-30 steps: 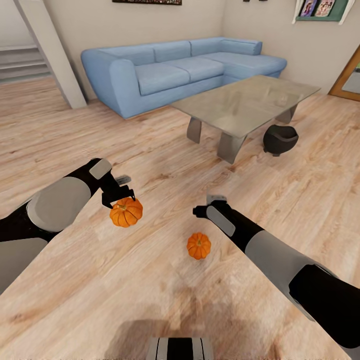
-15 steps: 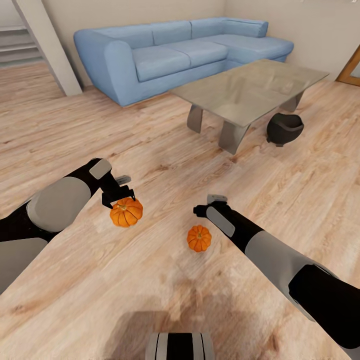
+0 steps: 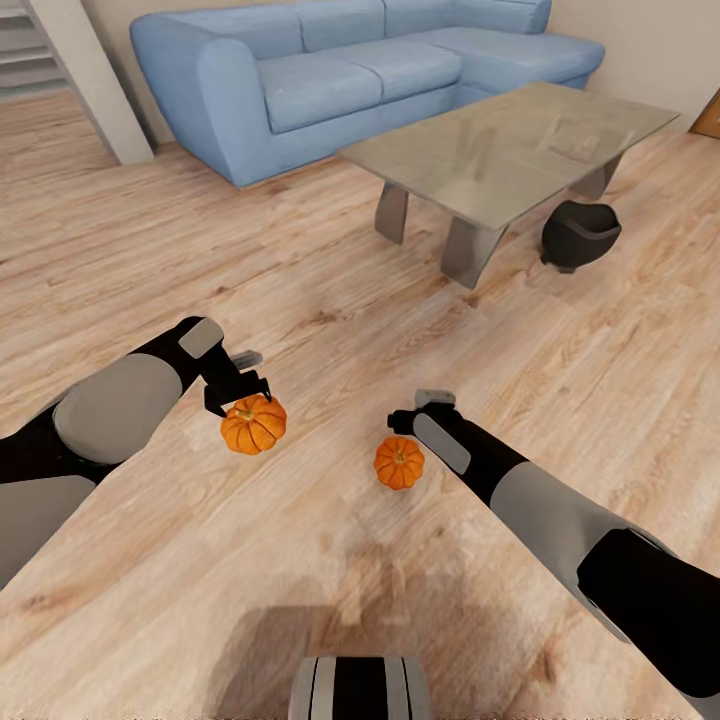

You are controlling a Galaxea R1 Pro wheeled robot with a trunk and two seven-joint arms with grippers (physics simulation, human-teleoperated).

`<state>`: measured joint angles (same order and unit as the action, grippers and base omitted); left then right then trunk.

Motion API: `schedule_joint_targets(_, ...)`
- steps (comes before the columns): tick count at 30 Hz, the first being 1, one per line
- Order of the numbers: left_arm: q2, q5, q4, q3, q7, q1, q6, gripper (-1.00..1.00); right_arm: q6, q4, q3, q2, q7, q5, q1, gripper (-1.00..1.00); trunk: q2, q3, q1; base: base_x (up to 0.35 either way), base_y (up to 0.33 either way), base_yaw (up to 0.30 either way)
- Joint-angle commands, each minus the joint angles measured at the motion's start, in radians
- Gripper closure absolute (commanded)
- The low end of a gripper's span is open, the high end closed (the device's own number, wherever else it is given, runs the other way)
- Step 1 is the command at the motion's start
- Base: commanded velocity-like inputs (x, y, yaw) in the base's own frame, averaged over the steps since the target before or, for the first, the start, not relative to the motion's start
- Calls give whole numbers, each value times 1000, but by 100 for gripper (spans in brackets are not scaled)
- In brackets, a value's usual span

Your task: Place each of the two pumpkins and all three candles from the living room inside a cabinet in the living room (use any cabinet), then make sure every cabinet is closed, and position the cauldron so it is next to a table in the living room.

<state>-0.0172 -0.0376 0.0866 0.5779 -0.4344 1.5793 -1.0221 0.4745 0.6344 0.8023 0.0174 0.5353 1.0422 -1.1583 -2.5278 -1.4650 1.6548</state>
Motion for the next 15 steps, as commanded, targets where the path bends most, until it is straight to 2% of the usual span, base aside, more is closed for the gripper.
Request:
schedule_joint_targets(1,0,-4,1,3,-7,1,-3,100,1,1,5,-1,8,7,-1,-100,-1,-5,0,0,0,0)
schedule_joint_targets(15,-1,-4,1,1,-6,1,-3,100,2,6,1,2,10,6,-1,-100,-4,-59,6,0,0,0)
